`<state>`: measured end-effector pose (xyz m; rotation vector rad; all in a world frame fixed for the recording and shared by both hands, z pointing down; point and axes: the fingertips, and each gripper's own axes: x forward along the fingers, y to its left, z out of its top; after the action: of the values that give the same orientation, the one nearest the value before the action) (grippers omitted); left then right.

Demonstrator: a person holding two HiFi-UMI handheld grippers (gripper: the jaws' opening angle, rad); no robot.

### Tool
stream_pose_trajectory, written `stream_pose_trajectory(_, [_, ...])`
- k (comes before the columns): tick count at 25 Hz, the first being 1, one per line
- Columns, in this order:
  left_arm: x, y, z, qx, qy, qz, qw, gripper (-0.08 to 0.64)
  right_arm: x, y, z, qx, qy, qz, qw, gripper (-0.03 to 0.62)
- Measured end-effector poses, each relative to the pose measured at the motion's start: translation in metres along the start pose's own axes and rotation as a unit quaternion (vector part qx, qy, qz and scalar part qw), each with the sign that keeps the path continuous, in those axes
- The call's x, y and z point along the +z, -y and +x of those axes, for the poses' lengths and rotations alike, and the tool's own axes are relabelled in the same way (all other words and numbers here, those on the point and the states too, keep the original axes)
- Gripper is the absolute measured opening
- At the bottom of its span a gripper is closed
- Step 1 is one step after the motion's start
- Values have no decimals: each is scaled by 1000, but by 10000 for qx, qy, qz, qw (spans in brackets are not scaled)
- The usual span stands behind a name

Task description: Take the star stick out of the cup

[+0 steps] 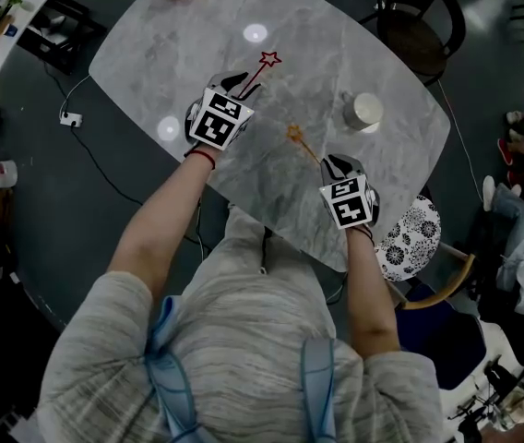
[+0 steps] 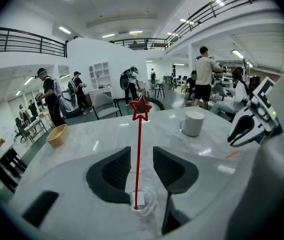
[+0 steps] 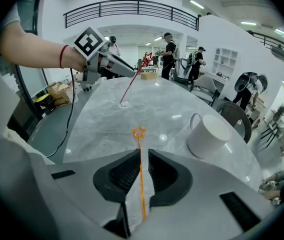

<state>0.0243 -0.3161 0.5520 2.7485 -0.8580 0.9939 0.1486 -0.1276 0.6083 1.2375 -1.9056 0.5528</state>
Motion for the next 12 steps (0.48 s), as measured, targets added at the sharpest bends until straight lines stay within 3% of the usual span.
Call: stream_pose_trajectory(12, [-17,-7,21,271,-621,248,9974,79,-8,2,-3,-34,-20,62,10000,21])
